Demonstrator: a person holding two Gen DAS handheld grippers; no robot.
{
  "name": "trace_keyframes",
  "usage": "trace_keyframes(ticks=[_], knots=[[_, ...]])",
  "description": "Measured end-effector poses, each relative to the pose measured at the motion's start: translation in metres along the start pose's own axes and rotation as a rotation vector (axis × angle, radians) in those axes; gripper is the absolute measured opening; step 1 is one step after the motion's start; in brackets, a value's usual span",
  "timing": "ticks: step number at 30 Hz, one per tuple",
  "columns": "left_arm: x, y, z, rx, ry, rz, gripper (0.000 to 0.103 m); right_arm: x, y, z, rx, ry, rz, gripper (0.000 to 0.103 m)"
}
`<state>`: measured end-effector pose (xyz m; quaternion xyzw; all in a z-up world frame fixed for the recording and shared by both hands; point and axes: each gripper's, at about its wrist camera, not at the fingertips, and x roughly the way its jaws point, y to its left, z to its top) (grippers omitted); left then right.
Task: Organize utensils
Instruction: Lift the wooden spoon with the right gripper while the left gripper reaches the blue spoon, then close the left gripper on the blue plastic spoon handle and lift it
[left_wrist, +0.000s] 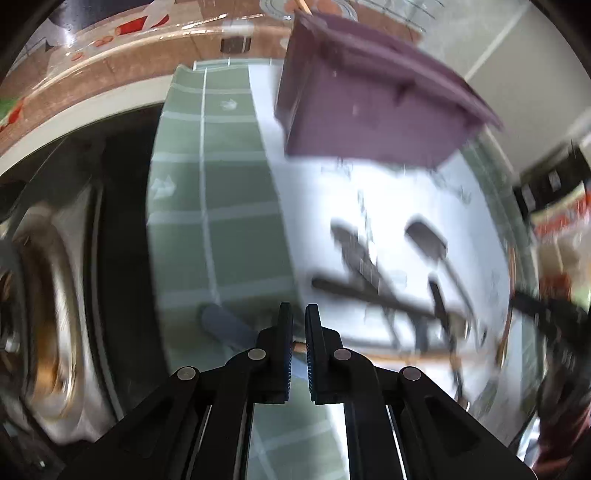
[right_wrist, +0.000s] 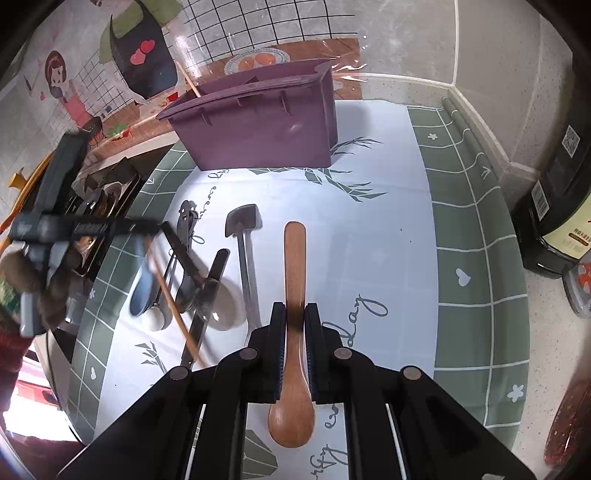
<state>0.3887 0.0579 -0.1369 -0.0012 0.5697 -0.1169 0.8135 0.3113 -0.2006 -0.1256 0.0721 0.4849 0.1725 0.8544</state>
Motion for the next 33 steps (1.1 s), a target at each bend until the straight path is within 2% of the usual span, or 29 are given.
trace_keyframes(ticks=[5,7,10,12,13,15,17,20,24,27,31,33], knots=[[-0.015,-0.006,-0.049,0.026,0.093,-0.054,0.008,0.006,0.003,0.002,-0.007,0.011,0.011,0.009],[-0.026,-0.017,-0.063,0.085,0.08,-0.059,0.008,0.008,0.005,0.003,-0.016,0.016,0.012,0.009],[-0.053,-0.052,-0.084,0.336,-0.007,-0.049,0.008,0.011,0.009,0.004,-0.03,0.023,0.016,0.009],[-0.057,-0.073,-0.093,0.481,-0.019,-0.024,0.008,0.012,0.01,0.004,-0.035,0.027,0.019,0.009],[-0.056,-0.084,-0.097,0.557,-0.003,-0.015,0.008,0.013,0.012,0.004,-0.038,0.029,0.021,0.009],[-0.048,-0.096,-0.102,0.649,0.046,-0.004,0.008,0.013,0.013,0.004,-0.042,0.03,0.025,0.009],[-0.037,-0.107,-0.102,0.724,0.081,0.042,0.008,0.012,0.014,0.004,-0.043,0.029,0.028,0.009],[-0.028,-0.109,-0.098,0.742,0.089,0.094,0.008,0.007,0.013,0.001,-0.035,0.021,0.029,0.009],[-0.017,-0.103,-0.084,0.669,0.061,0.125,0.017,0.003,0.007,-0.001,-0.017,0.019,0.02,0.009],[-0.016,-0.088,-0.075,0.586,0.054,0.115,0.024,0.004,0.004,-0.003,-0.008,0.025,0.018,0.009],[-0.015,-0.085,-0.08,0.608,0.101,0.08,0.035,0.006,0.003,-0.005,-0.003,0.031,0.026,0.009],[-0.02,-0.088,-0.08,0.606,0.099,0.04,0.036,0.006,0.004,-0.005,-0.005,0.031,0.028,0.009]])
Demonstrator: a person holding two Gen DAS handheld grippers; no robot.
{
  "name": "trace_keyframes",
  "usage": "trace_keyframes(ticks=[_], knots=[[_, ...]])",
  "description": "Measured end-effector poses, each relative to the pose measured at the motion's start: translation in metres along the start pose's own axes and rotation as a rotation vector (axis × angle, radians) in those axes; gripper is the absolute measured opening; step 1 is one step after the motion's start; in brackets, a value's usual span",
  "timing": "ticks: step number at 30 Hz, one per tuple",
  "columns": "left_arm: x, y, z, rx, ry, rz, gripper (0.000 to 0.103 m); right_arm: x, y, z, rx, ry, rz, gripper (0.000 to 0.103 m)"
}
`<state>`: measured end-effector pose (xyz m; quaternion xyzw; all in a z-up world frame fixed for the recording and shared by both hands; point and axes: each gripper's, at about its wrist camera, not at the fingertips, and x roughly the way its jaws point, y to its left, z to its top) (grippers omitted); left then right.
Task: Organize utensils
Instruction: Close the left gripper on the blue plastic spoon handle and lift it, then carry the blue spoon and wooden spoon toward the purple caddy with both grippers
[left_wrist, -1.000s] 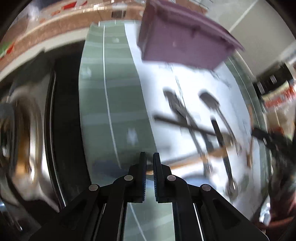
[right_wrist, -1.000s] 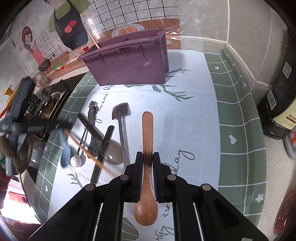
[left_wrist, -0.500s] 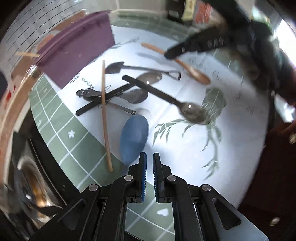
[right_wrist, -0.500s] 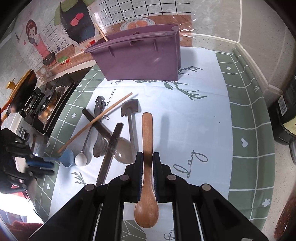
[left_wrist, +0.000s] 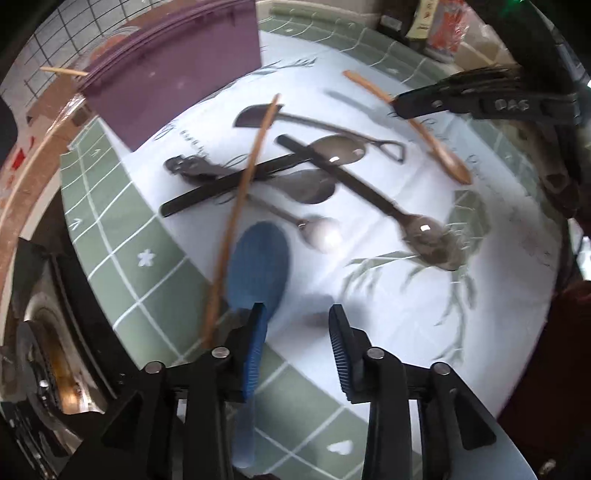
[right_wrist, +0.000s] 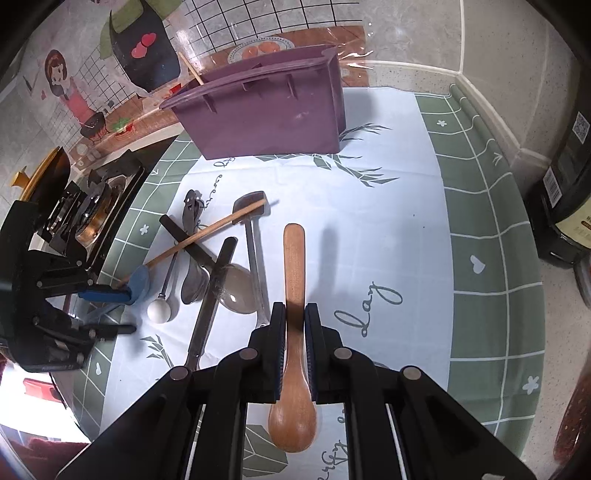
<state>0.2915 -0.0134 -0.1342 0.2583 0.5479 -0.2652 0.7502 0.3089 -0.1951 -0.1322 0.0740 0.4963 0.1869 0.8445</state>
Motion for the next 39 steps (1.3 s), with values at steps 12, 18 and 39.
trace_keyframes(ticks=[12,18,39], knots=[[0.003,0.022,0.007,-0.123,-0.014,0.082,0.041,0.0,0.007,-0.001,-0.021,0.003,0.011,0.009],[0.009,0.037,0.014,-0.216,-0.017,0.012,0.041,0.004,0.009,0.0,-0.024,0.012,0.015,0.01],[-0.072,0.012,0.008,-0.551,-0.394,0.087,0.036,-0.024,0.018,0.006,-0.049,-0.11,0.017,0.01]])
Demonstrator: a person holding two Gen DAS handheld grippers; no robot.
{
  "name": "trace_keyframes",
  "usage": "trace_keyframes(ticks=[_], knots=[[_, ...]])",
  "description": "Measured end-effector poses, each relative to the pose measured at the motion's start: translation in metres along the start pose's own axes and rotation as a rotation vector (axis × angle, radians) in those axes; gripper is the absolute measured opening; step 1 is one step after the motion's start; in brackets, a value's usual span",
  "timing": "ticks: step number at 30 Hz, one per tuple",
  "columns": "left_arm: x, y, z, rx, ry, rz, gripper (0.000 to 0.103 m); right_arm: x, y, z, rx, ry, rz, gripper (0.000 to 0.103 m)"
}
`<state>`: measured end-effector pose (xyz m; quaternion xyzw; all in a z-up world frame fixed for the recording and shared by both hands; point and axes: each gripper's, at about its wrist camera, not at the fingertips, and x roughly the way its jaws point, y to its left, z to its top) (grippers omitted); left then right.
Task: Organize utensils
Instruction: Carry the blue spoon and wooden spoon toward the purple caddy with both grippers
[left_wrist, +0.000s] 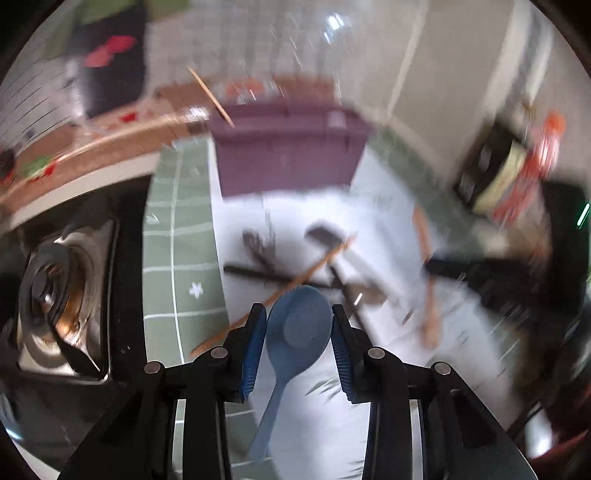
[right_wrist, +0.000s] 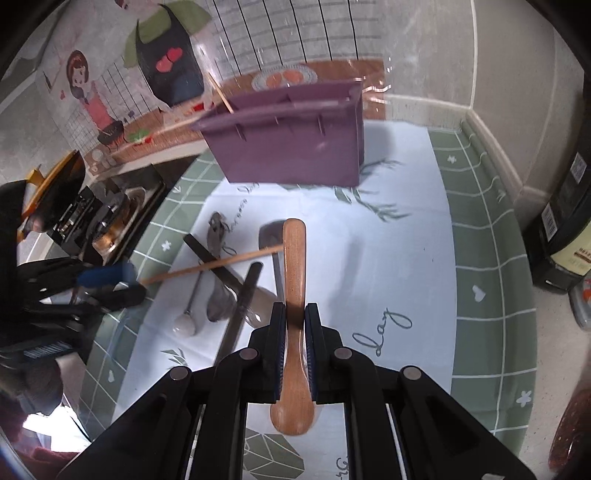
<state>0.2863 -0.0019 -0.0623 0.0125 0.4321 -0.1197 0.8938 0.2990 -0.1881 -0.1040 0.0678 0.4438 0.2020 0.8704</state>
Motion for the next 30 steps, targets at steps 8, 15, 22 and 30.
trace_keyframes(ticks=[8,15,22,30], knots=[[-0.038,0.003,0.024,-0.104,-0.16,-0.002,0.036,-0.022,0.012,0.009,-0.02,-0.088,0.042,0.009],[-0.045,0.006,0.028,-0.123,-0.188,0.003,0.036,-0.039,0.02,0.016,-0.05,-0.137,0.04,0.009],[-0.046,0.006,0.031,-0.133,-0.194,0.004,0.036,-0.045,0.021,0.022,-0.059,-0.156,0.038,0.009],[-0.081,0.001,0.074,-0.112,-0.31,-0.031,0.036,-0.085,0.029,0.053,-0.087,-0.267,0.023,0.009]])
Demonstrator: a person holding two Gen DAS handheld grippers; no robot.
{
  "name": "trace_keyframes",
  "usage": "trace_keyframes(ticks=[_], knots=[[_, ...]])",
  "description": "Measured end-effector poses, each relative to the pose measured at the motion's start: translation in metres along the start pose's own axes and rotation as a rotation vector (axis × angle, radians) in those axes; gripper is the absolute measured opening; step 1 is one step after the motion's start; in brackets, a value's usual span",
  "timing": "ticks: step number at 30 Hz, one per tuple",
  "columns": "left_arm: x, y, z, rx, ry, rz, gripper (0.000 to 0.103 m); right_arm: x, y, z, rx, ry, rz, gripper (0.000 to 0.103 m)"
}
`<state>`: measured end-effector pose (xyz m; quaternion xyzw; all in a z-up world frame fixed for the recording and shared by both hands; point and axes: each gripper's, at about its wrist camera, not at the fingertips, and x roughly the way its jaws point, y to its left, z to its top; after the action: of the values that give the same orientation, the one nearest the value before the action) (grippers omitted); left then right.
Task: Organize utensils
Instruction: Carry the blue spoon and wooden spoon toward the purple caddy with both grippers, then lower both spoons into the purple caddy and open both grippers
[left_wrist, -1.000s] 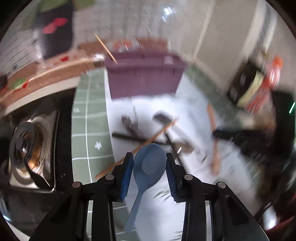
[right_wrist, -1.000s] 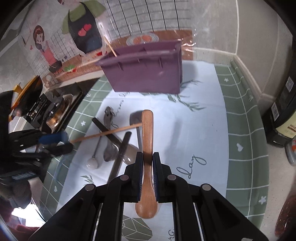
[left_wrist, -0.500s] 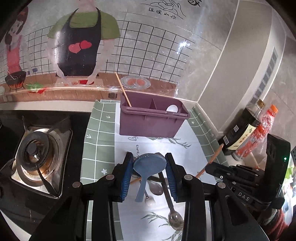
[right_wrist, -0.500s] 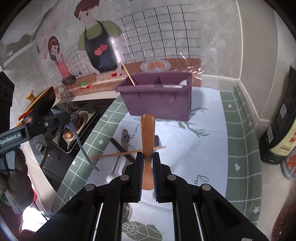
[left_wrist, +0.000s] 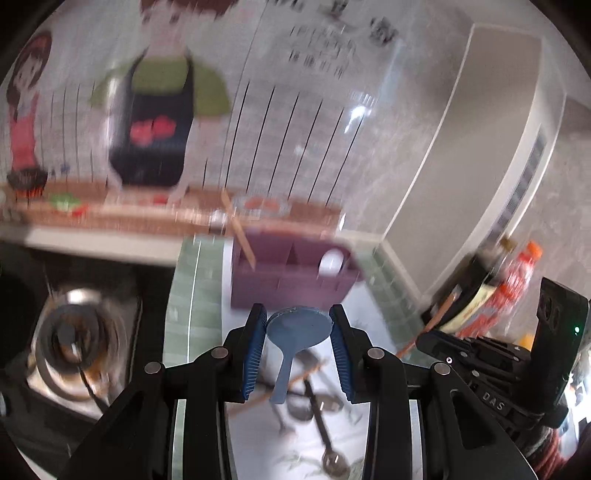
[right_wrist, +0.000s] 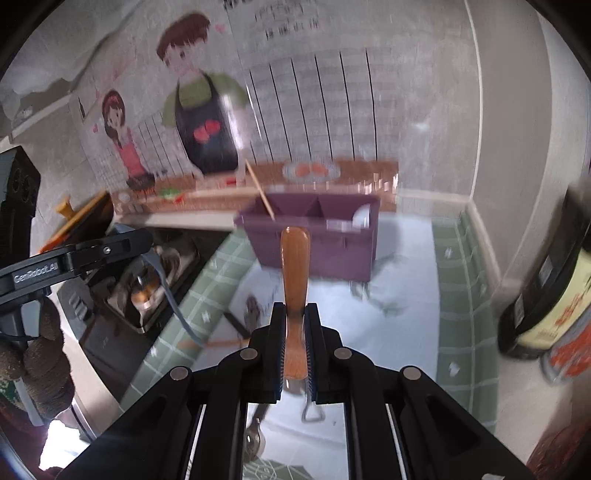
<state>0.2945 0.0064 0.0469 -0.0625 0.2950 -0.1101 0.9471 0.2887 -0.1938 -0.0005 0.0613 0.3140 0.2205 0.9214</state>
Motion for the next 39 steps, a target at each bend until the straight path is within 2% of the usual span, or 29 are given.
trace_keyframes(ticks=[4,7,10,15,21,28,39], knots=[[-0.02,-0.015,0.055,0.022,-0.112,-0.054,0.036,-0.032,0.012,0.051,-0.074,-0.123,-0.034,0.009],[-0.021,-0.025,0.093,0.047,-0.183,-0.081,0.036,-0.041,0.02,0.086,-0.127,-0.184,-0.08,0.009],[-0.009,-0.028,0.119,0.06,-0.21,-0.086,0.036,-0.033,0.02,0.119,-0.139,-0.215,-0.12,0.009],[0.035,-0.015,0.143,0.027,-0.215,-0.091,0.036,-0.004,0.0,0.148,-0.111,-0.226,-0.155,0.009],[0.099,0.009,0.138,-0.019,-0.145,-0.066,0.036,0.057,-0.026,0.147,-0.042,-0.147,-0.143,0.009],[0.151,0.025,0.111,-0.022,-0.055,-0.037,0.036,0.134,-0.052,0.119,0.05,-0.005,-0.117,0.009],[0.2,0.037,0.073,-0.064,0.105,-0.012,0.036,0.178,-0.065,0.088,0.089,0.131,-0.098,0.01]])
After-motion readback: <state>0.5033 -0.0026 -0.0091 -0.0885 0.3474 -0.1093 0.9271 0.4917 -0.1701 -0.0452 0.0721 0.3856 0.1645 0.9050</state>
